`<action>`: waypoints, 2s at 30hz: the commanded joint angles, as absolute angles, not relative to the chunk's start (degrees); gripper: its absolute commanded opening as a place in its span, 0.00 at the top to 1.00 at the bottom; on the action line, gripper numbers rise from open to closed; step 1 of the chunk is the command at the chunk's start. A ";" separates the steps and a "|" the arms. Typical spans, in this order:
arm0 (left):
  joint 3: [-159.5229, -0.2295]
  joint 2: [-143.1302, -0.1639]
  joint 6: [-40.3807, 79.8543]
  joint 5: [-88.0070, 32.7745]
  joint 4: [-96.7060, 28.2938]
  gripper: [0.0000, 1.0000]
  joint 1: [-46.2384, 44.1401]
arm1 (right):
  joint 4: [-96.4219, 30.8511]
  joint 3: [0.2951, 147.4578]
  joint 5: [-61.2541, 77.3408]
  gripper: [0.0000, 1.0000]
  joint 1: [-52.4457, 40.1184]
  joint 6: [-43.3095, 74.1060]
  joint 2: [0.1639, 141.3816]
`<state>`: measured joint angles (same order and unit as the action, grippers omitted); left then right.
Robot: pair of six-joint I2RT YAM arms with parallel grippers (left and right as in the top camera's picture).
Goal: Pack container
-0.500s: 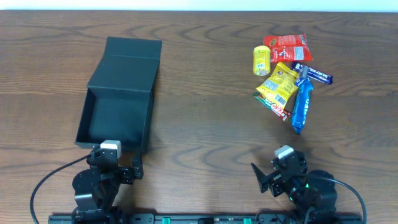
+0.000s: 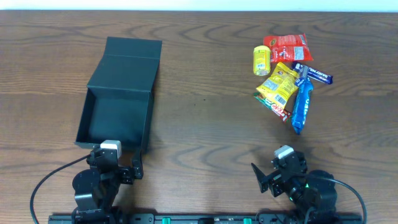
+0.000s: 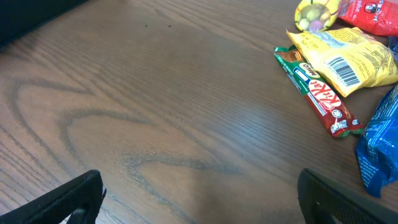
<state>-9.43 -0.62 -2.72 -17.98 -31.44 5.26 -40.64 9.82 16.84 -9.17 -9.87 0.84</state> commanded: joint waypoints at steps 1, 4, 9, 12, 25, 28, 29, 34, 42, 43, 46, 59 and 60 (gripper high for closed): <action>-8.60 -0.21 -1.91 -17.80 -31.29 0.05 5.56 | -40.53 9.63 16.49 0.01 -8.64 -9.26 0.32; -8.60 -0.21 -1.91 -17.80 -31.29 0.05 5.56 | -40.53 9.63 16.49 0.01 -8.64 -9.26 0.32; -8.60 -0.21 -1.91 -17.80 -31.29 0.05 5.56 | -40.53 9.63 16.49 0.01 -8.64 -9.26 0.32; -8.60 -0.21 -1.91 -17.78 -31.29 0.05 5.56 | -40.53 9.63 16.49 0.01 -8.64 -9.26 0.32; -8.60 -0.21 -1.91 -17.54 -31.11 0.05 5.56 | -40.53 9.63 16.49 0.01 -8.64 -9.26 0.32; -8.60 -0.21 -0.47 -19.57 -29.52 0.05 5.56 | -40.53 9.63 16.49 0.01 -8.64 -9.26 0.32; -8.62 -0.21 0.12 -22.02 -28.47 0.05 5.56 | -40.53 9.63 16.49 0.01 -8.64 -9.26 0.32; -10.81 -0.62 1.28 -28.93 -23.99 0.05 5.56 | -40.53 9.63 16.49 0.01 -8.64 -9.26 0.32; -25.02 -12.75 -2.44 -23.14 -25.08 0.05 5.56 | -40.53 9.63 16.49 0.01 -8.64 -9.26 0.32; -27.57 -15.59 -3.07 -22.55 -26.11 0.05 5.56 | -40.53 9.63 16.49 0.01 -8.64 -9.26 0.32; -35.38 -24.64 -3.01 -20.91 -30.39 0.05 5.54 | -40.53 9.63 16.49 0.01 -8.64 -9.26 0.32; -57.17 -54.87 -1.69 -22.68 -46.13 0.05 5.56 | -40.53 9.63 16.49 0.01 -8.64 -9.26 0.32; -57.17 -56.07 -1.06 -23.81 -46.39 0.05 5.56 | -40.53 9.63 16.49 0.01 -8.64 -9.26 0.32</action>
<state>-56.27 -53.49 -1.76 -21.19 -45.74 5.26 -40.56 9.80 16.60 -9.17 -9.87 0.69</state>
